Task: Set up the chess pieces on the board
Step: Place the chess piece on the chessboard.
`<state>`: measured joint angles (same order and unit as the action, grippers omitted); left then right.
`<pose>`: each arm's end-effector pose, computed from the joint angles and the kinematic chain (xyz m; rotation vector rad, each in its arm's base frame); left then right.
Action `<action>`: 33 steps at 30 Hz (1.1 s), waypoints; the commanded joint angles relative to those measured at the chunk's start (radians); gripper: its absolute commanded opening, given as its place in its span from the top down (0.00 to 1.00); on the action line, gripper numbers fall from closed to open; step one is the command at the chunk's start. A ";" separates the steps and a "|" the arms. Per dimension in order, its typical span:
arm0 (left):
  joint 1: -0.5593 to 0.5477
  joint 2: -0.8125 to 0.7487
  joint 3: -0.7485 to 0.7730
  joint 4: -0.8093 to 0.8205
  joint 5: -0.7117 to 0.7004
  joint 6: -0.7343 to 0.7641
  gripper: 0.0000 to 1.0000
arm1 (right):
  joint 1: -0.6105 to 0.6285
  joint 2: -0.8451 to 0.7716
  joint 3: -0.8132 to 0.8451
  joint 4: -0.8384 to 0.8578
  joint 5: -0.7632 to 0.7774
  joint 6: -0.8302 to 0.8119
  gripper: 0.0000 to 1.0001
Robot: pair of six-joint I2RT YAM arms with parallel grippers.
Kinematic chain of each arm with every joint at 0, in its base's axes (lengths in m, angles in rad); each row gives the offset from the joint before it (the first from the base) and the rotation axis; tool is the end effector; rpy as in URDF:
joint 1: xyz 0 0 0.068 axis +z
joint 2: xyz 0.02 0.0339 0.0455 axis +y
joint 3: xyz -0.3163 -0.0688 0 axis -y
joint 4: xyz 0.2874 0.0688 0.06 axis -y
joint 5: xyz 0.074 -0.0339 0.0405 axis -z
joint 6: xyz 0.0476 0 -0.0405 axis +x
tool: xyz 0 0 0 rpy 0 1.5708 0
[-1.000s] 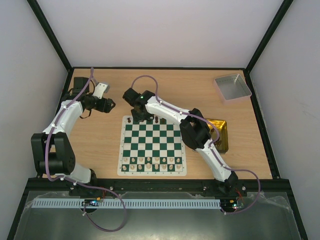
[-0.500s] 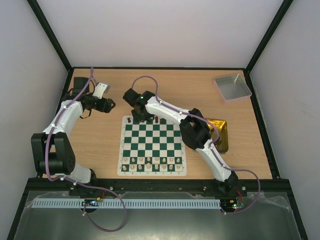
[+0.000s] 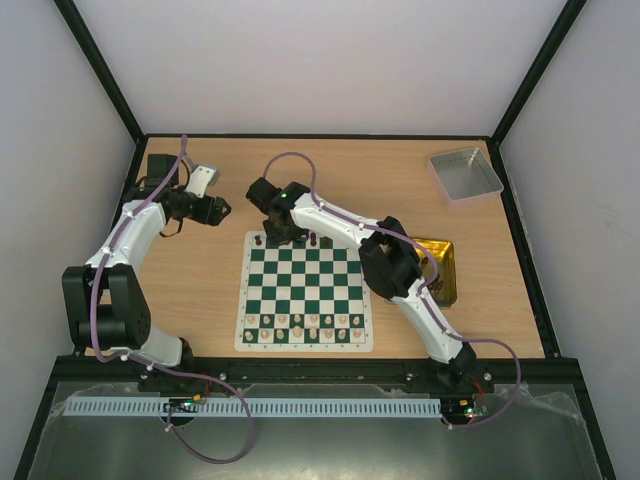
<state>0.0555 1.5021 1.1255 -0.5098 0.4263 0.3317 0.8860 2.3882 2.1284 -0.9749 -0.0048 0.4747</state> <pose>0.3623 0.0004 0.2882 0.5079 2.3255 -0.3414 0.3692 0.4525 0.1992 -0.5866 2.8063 0.3113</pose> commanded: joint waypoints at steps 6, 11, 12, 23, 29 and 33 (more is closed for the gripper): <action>0.004 0.016 -0.012 -0.001 0.022 0.007 0.22 | 0.007 -0.021 -0.014 -0.013 -0.002 0.004 0.85; 0.004 0.018 -0.014 -0.001 0.023 0.009 0.22 | 0.008 -0.019 -0.016 -0.011 -0.005 0.004 0.82; 0.004 0.018 -0.015 -0.001 0.023 0.009 0.22 | 0.007 -0.021 -0.015 -0.011 -0.002 0.004 0.81; 0.004 0.024 -0.016 0.002 0.023 0.009 0.21 | 0.007 -0.039 -0.008 -0.013 0.016 0.004 0.79; 0.003 0.032 -0.012 0.000 0.025 0.009 0.21 | 0.008 -0.045 0.010 -0.023 0.023 0.004 0.78; 0.001 0.032 -0.013 -0.001 0.024 0.009 0.21 | 0.008 -0.049 0.020 -0.026 0.028 0.003 0.78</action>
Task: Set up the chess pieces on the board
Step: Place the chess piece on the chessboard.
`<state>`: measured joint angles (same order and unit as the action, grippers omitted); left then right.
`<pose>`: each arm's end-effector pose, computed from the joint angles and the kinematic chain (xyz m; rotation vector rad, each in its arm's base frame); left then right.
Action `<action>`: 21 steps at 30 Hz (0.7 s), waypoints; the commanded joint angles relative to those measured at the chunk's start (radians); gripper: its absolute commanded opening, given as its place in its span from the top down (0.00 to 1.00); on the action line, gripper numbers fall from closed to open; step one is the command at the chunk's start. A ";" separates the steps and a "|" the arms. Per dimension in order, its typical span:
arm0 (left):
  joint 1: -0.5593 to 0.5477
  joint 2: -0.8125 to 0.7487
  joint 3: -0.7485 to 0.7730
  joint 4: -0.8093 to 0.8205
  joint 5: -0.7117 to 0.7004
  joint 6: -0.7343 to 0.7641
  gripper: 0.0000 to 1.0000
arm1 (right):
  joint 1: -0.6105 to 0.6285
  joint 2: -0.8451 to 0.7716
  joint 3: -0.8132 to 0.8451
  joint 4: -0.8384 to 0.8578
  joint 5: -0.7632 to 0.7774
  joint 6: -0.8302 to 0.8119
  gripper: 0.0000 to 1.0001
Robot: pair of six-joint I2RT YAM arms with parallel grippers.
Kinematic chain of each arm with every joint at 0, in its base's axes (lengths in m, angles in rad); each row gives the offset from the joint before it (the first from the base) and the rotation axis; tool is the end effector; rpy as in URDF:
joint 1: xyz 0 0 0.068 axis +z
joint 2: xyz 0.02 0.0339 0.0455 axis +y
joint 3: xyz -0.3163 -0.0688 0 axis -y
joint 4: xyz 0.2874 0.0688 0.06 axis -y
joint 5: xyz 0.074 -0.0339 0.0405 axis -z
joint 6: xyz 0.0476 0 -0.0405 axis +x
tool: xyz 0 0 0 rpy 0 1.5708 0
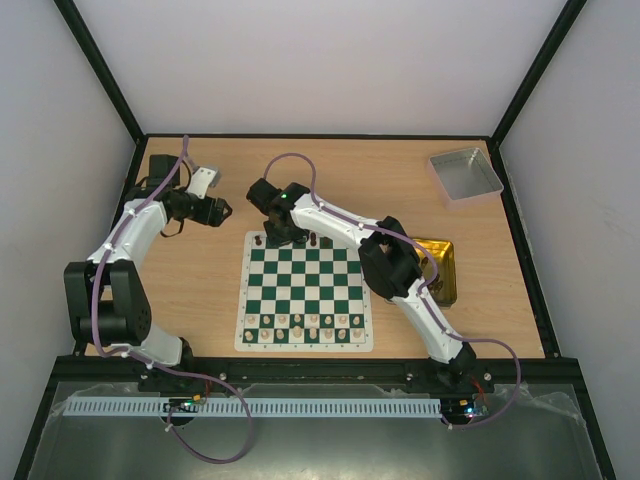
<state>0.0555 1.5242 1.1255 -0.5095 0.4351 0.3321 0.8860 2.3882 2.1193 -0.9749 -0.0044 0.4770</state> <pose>0.3660 0.0002 0.2808 0.5096 2.3427 -0.3602 0.3684 0.4515 0.1962 -0.5848 2.8147 0.3037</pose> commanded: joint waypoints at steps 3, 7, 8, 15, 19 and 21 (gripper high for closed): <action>0.000 0.012 -0.010 -0.003 0.019 0.009 0.21 | 0.006 -0.049 0.033 -0.029 0.028 0.002 0.78; -0.003 0.013 -0.013 -0.004 0.017 0.011 0.21 | 0.005 -0.050 0.031 -0.027 0.023 0.003 0.78; -0.003 0.014 -0.012 -0.004 0.015 0.011 0.21 | 0.006 -0.050 0.030 -0.028 0.022 0.003 0.78; -0.005 0.014 -0.013 -0.004 0.017 0.012 0.21 | 0.006 -0.055 0.030 -0.022 0.007 0.006 0.70; -0.005 0.014 -0.015 -0.004 0.016 0.013 0.21 | 0.006 -0.056 0.029 -0.020 0.012 0.010 0.70; -0.005 0.015 -0.016 -0.004 0.016 0.013 0.21 | 0.006 -0.059 0.030 -0.018 0.014 0.011 0.71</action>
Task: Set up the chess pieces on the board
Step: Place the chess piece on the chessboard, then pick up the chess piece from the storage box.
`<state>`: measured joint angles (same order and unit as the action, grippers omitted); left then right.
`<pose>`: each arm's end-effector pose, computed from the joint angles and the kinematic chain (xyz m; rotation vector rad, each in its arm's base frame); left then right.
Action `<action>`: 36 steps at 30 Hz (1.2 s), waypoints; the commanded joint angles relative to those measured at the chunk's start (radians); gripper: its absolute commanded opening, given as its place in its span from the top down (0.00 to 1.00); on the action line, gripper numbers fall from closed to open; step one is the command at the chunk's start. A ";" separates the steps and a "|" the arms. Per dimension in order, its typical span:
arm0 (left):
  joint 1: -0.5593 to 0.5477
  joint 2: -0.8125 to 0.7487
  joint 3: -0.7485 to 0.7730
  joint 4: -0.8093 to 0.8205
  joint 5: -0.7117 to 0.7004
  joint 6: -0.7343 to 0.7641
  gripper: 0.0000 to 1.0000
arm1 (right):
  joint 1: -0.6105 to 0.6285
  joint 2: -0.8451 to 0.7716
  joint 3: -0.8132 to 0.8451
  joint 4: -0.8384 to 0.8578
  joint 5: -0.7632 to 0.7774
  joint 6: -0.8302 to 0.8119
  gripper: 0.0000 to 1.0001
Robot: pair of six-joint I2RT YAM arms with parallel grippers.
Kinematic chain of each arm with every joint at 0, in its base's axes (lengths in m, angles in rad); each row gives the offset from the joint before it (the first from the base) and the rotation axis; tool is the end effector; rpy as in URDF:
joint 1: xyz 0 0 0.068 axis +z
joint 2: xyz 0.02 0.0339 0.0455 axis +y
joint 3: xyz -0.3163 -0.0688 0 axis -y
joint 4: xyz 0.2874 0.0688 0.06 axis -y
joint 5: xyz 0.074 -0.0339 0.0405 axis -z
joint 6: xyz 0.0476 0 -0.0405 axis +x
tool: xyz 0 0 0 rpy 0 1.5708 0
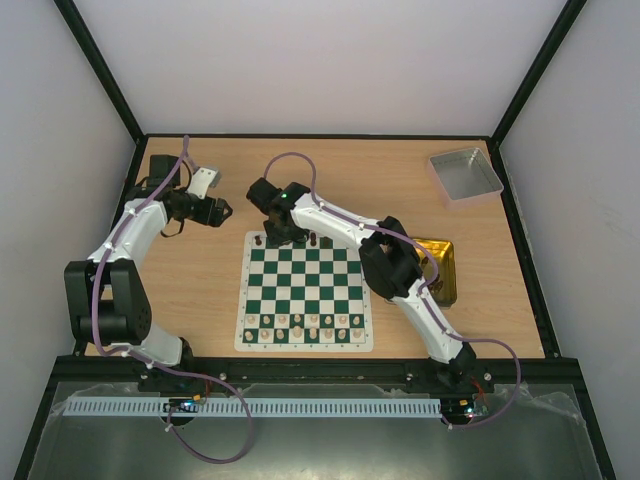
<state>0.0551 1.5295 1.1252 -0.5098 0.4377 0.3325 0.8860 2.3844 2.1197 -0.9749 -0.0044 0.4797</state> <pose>0.3668 0.0000 0.2789 0.5109 2.3471 -0.3656 0.3683 0.4513 0.1985 -0.5804 2.8122 0.3077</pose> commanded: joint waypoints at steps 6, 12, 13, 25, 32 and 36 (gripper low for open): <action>-0.005 0.014 -0.013 -0.003 0.012 0.013 0.21 | 0.006 -0.070 0.034 -0.024 0.021 0.014 0.70; -0.005 0.014 -0.013 -0.003 0.010 0.013 0.20 | 0.006 -0.127 0.030 -0.034 0.042 0.027 0.70; -0.005 0.012 -0.012 -0.004 0.010 0.013 0.20 | 0.005 -0.154 0.028 -0.035 0.054 0.031 0.70; -0.008 -0.039 0.052 -0.115 -0.038 0.062 0.20 | -0.174 -0.770 -0.642 0.168 0.168 0.133 0.70; -0.017 -0.153 0.050 -0.218 -0.080 0.082 0.19 | -0.274 -1.026 -0.981 0.210 0.253 0.205 0.71; -0.028 -0.213 0.035 -0.247 -0.056 0.058 0.17 | -0.334 -1.131 -1.080 0.231 0.254 0.246 0.70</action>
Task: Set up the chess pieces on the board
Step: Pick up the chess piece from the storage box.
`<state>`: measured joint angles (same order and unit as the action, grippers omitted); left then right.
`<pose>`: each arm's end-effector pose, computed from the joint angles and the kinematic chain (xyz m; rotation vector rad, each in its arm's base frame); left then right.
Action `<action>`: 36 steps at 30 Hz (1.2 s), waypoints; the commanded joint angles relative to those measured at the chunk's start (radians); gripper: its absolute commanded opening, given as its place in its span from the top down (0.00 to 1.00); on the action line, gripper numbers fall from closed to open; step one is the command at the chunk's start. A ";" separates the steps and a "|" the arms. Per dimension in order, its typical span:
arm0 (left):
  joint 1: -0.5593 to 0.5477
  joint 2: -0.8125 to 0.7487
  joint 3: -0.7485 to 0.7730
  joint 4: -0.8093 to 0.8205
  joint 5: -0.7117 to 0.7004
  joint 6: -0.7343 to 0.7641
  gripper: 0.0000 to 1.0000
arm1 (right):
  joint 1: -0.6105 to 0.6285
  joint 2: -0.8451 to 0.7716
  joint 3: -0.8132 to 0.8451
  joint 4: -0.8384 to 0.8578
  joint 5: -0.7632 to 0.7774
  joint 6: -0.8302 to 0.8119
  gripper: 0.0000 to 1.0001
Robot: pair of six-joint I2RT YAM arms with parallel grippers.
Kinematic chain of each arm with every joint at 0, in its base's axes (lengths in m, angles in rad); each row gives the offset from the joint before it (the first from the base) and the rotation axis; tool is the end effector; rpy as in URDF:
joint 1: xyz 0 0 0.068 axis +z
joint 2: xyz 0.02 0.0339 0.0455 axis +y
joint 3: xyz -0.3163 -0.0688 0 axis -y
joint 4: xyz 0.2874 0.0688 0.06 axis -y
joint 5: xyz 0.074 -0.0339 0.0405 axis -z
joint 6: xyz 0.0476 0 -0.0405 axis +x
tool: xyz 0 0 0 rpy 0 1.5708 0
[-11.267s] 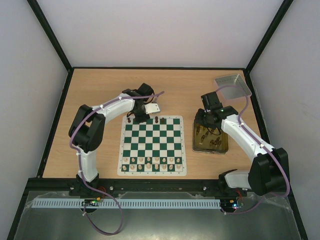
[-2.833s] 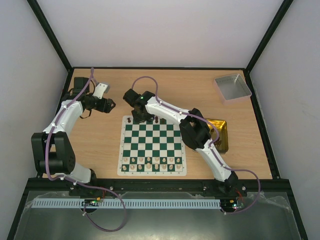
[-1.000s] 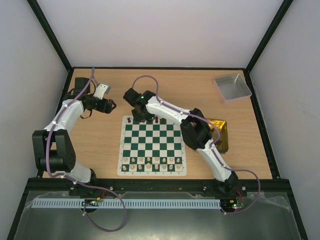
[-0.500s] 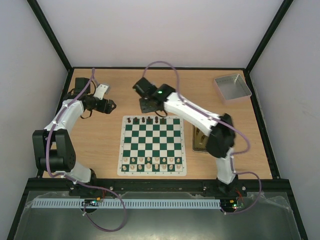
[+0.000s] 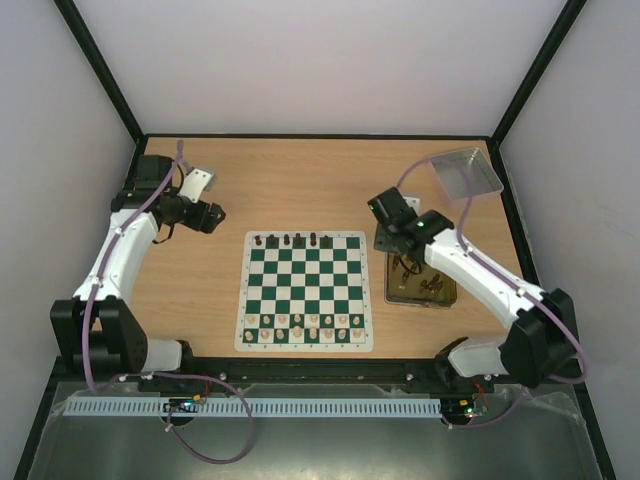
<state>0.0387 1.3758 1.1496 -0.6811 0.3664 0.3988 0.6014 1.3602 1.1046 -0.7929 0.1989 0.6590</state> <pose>0.3256 -0.0045 0.3245 0.5824 2.3416 -0.2555 0.2587 0.1661 0.3036 0.1441 2.5954 0.1998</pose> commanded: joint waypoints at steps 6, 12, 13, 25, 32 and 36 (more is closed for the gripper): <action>-0.024 -0.091 -0.013 -0.081 0.015 -0.052 0.16 | -0.214 -0.224 -0.186 0.073 -0.074 0.100 0.67; -0.039 -0.095 -0.033 -0.064 0.044 -0.080 0.15 | -0.329 -0.247 -0.274 0.071 -0.181 0.096 0.68; -0.039 -0.097 -0.036 -0.060 0.044 -0.080 0.15 | -0.346 -0.249 -0.285 0.070 -0.193 0.096 0.68; -0.063 -0.029 -0.022 -0.029 0.095 -0.097 0.13 | -0.478 -0.210 -0.424 0.111 -0.339 0.107 0.72; -0.066 -0.012 -0.040 0.010 0.089 -0.111 0.13 | -0.490 -0.139 -0.357 0.077 -0.317 0.086 0.73; -0.068 0.019 -0.053 0.026 0.097 -0.122 0.13 | -0.510 -0.116 -0.336 0.069 -0.302 0.074 0.74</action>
<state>-0.0235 1.3621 1.1240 -0.6823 0.4423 0.2996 0.1120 1.2266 0.7292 -0.6971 -0.1314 0.7536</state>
